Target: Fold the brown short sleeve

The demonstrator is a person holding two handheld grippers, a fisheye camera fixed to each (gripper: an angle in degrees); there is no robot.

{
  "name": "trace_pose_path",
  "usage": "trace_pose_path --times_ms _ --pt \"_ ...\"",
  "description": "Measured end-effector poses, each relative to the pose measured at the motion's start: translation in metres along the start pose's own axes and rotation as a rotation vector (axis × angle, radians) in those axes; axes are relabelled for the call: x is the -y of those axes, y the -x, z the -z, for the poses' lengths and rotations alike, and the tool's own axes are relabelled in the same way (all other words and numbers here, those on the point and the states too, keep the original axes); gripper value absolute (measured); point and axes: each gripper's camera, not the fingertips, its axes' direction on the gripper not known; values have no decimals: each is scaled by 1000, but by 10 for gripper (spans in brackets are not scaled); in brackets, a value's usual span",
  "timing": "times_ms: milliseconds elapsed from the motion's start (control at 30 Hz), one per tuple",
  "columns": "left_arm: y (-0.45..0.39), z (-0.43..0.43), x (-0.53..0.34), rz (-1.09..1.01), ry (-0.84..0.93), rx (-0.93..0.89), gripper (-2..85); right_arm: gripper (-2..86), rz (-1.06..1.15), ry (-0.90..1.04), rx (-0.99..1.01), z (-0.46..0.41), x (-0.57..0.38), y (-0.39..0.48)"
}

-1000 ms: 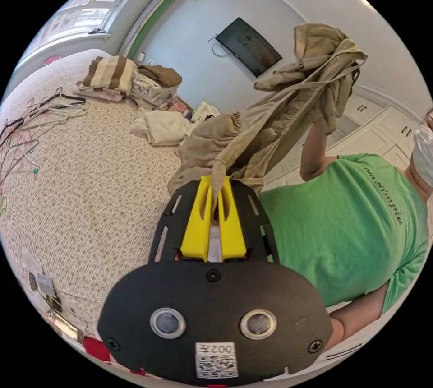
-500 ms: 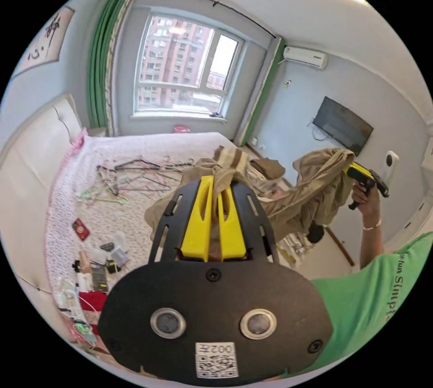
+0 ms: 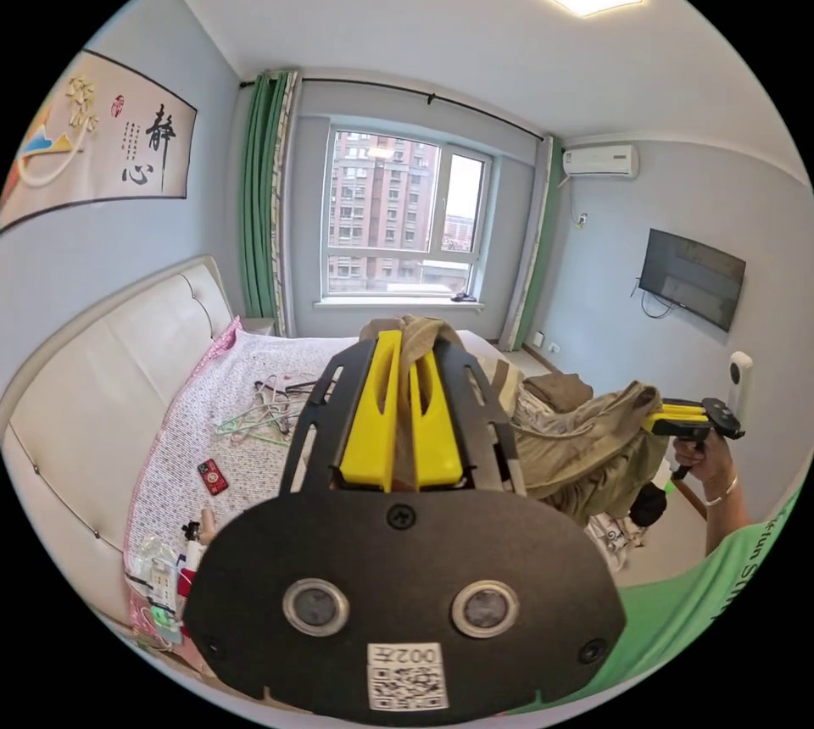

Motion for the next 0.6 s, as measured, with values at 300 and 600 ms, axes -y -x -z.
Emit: trace_pose_path --times_ms 300,600 --pt "2 49 17 -120 -13 116 -9 19 69 -144 41 11 19 47" --pt "42 90 85 -105 -45 -2 -9 18 174 -212 -90 0 92 94"
